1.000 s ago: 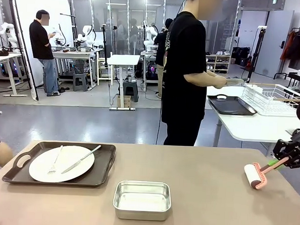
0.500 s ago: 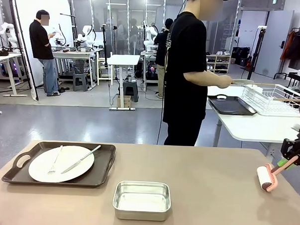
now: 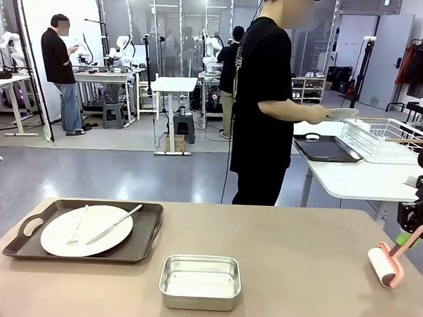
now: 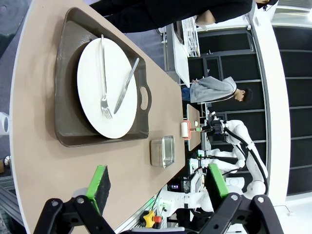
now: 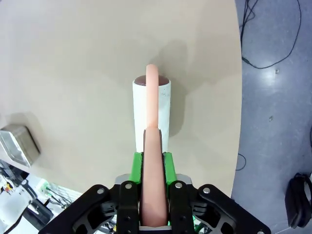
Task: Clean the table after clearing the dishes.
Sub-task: When the left (or right) Handle tray is removed, use the left hand (or right hand) to clean the left (or right) side of the table with the Lint Roller, then place the Lint Roller back on top of the Airtight Container.
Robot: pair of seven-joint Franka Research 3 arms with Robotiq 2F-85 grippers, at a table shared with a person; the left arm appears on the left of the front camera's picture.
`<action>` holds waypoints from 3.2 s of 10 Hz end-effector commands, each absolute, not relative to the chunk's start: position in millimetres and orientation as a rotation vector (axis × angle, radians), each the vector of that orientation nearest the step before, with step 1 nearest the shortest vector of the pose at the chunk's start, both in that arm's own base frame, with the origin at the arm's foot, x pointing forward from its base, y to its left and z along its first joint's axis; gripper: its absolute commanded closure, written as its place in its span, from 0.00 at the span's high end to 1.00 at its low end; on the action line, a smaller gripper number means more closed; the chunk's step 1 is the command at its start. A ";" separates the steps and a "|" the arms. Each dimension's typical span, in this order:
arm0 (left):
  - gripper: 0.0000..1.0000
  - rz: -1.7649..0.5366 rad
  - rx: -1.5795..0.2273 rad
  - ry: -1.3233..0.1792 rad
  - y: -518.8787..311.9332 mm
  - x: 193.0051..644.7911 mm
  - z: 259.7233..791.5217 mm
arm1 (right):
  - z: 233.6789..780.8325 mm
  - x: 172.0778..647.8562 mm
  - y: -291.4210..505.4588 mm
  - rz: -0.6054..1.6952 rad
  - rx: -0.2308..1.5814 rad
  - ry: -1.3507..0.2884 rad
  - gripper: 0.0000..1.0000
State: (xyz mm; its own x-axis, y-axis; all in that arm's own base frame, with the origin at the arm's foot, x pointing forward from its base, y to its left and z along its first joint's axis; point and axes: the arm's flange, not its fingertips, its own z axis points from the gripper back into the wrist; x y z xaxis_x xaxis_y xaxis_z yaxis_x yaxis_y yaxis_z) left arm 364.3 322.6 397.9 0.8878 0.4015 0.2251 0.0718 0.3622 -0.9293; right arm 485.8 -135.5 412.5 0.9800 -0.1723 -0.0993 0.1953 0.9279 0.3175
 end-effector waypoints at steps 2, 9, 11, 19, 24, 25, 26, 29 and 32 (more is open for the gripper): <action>1.00 0.223 -1.190 -0.463 324.5 362.8 398.4 | 443.7 463.8 -109.0 -0.185 0.244 0.085 0.21; 1.00 0.223 -1.190 -0.463 324.5 362.8 398.4 | 468.3 449.3 -60.7 -0.193 0.144 0.030 0.21; 1.00 0.223 -1.190 -0.463 324.5 362.8 398.4 | 481.6 449.8 -74.2 -0.129 0.199 0.045 0.21; 1.00 0.223 -1.190 -0.463 324.5 362.8 398.4 | 481.6 449.8 -74.2 -0.129 0.199 0.045 0.21; 1.00 0.223 -1.190 -0.463 324.5 362.8 398.4 | 481.6 449.8 -74.2 -0.129 0.199 0.045 0.21; 1.00 0.223 -1.190 -0.463 324.5 362.8 398.4 | 478.6 450.0 -74.7 -0.145 0.195 0.043 0.21; 1.00 0.223 -1.190 -0.463 324.5 362.8 398.4 | 494.8 449.0 -46.6 -0.047 0.110 -0.010 0.21; 1.00 0.223 -1.190 -0.463 324.5 362.8 398.4 | 528.0 463.8 26.6 0.243 -0.042 -0.042 0.21; 1.00 0.223 -1.190 -0.463 324.5 362.8 398.4 | 548.3 477.0 116.4 0.512 -0.120 -0.028 0.21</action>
